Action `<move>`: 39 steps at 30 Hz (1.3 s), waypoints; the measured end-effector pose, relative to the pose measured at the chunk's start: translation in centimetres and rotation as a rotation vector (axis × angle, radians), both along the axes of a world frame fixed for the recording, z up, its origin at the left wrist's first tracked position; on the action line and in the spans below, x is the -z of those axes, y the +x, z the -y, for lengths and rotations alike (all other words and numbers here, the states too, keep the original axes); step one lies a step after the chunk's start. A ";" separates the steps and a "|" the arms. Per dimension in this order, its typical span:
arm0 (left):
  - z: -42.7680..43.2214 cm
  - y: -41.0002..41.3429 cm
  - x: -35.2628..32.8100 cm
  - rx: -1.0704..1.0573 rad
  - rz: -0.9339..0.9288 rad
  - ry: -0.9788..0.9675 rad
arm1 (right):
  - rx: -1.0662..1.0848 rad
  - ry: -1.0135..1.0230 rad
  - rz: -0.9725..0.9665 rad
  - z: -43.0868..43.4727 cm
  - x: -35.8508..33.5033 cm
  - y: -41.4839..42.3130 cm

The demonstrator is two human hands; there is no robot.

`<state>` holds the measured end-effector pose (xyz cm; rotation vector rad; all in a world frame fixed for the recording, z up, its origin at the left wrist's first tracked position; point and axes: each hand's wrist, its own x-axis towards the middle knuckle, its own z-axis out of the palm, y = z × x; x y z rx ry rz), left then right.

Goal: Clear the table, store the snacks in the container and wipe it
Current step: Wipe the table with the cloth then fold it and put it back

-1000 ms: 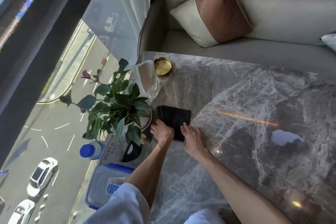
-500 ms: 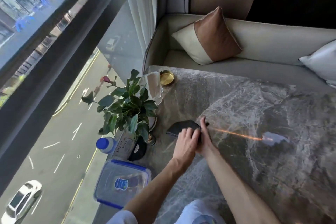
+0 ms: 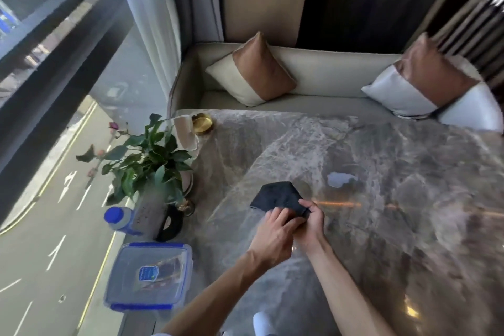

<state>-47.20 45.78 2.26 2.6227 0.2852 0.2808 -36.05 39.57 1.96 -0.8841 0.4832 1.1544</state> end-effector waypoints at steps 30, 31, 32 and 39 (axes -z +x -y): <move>8.3 17.4 18.3 -0.748 -0.562 -0.008 | -0.177 -0.575 0.742 13.1 10.0 44.5; 8.4 17.0 19.3 -0.763 -0.556 -0.005 | -0.191 -0.600 0.783 12.5 10.9 44.9; 8.5 16.8 20.1 -0.776 -0.537 0.011 | -0.205 -0.602 0.791 12.0 11.7 45.1; 8.8 16.2 21.5 -0.810 -0.407 0.065 | -0.356 -0.553 0.904 9.5 17.3 40.9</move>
